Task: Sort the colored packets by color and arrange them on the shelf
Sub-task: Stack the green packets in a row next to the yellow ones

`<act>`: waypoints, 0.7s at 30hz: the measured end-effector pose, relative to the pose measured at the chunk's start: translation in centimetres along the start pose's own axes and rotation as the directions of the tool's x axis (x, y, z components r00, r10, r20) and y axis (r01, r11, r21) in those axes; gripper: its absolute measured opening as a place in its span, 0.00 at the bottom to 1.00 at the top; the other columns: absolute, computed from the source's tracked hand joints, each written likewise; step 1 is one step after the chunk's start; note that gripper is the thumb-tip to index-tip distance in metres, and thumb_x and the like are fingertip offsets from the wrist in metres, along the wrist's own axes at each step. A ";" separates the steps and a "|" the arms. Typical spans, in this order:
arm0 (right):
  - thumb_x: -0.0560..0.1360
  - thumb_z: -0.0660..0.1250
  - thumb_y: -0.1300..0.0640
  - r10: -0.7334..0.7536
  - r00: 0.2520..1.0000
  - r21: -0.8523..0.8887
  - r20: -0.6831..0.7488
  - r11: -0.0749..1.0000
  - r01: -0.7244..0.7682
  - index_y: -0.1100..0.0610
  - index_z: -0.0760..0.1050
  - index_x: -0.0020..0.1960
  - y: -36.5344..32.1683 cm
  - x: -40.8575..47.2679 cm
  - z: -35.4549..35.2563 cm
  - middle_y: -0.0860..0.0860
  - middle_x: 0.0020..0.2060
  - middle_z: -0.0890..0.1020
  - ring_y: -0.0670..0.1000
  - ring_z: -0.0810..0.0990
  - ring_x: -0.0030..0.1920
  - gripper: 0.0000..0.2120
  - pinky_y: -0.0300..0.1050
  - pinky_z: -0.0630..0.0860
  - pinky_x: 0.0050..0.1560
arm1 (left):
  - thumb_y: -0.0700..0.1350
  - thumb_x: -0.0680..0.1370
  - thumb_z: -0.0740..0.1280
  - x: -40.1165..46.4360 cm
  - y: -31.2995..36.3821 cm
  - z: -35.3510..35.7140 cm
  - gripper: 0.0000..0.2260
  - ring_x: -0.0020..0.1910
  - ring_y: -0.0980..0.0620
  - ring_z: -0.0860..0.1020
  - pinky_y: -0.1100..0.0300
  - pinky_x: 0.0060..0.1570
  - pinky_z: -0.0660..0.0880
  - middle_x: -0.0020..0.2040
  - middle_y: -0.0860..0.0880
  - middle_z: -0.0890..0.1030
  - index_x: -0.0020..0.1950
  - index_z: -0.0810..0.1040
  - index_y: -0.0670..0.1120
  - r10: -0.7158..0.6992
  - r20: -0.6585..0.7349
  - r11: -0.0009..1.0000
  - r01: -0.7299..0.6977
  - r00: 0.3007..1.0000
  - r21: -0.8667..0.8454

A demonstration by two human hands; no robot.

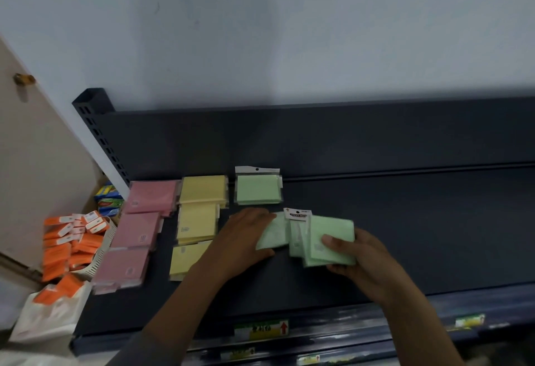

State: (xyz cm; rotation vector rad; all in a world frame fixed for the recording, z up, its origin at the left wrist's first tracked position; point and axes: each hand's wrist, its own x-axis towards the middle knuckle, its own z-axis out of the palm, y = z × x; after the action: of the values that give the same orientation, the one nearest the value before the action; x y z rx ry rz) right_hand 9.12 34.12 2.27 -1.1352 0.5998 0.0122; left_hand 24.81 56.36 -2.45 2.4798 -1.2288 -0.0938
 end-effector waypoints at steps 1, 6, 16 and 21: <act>0.71 0.74 0.62 0.009 1.000 0.002 0.020 1.000 -0.009 0.61 0.77 0.64 0.7 -0.6 0.7 0.60 0.55 0.85 0.58 0.85 0.53 0.22 0.52 0.81 0.47 | 0.59 0.75 0.71 0.0 -0.3 0.0 0.35 0.74 0.53 0.62 0.54 0.74 0.60 0.76 0.56 0.65 0.79 0.61 0.58 0.008 -0.011 1.000 -0.008 1.000 -0.008; 0.70 0.75 0.62 0.052 0.996 0.029 0.067 0.998 -0.054 0.60 0.76 0.65 3.1 -1.5 3.0 0.59 0.56 0.85 0.60 0.84 0.56 0.24 0.61 0.78 0.59 | 0.56 0.74 0.73 0.1 -1.2 -0.9 0.33 0.70 0.54 0.65 0.59 0.66 0.60 0.72 0.56 0.69 0.77 0.64 0.61 0.057 -0.079 0.996 -0.062 0.995 -0.070; 0.70 0.76 0.65 -0.008 1.000 -0.008 -0.025 1.000 0.008 0.60 0.77 0.63 4.4 -1.1 4.0 0.57 0.52 0.86 0.58 0.86 0.52 0.22 0.48 0.82 0.42 | 0.52 0.72 0.76 1.3 -3.5 -2.6 0.35 0.70 0.56 0.64 0.60 0.69 0.59 0.70 0.58 0.67 0.76 0.65 0.62 0.051 -0.089 0.996 -0.057 0.995 -0.070; 0.71 0.76 0.65 -0.038 0.997 0.013 -0.074 0.999 0.039 0.59 0.76 0.63 4.4 -0.4 3.7 0.57 0.52 0.86 0.58 0.86 0.51 0.22 0.48 0.82 0.42 | 0.50 0.72 0.77 2.8 -4.3 -3.3 0.33 0.69 0.54 0.67 0.53 0.71 0.65 0.69 0.56 0.69 0.74 0.69 0.59 0.078 -0.159 0.990 -0.095 0.984 -0.101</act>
State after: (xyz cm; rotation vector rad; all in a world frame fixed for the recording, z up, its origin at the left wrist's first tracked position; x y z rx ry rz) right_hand 9.12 39.35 -0.26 -1.1369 0.6426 -0.0667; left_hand 30.48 57.57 -0.59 2.2910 -1.2298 0.0525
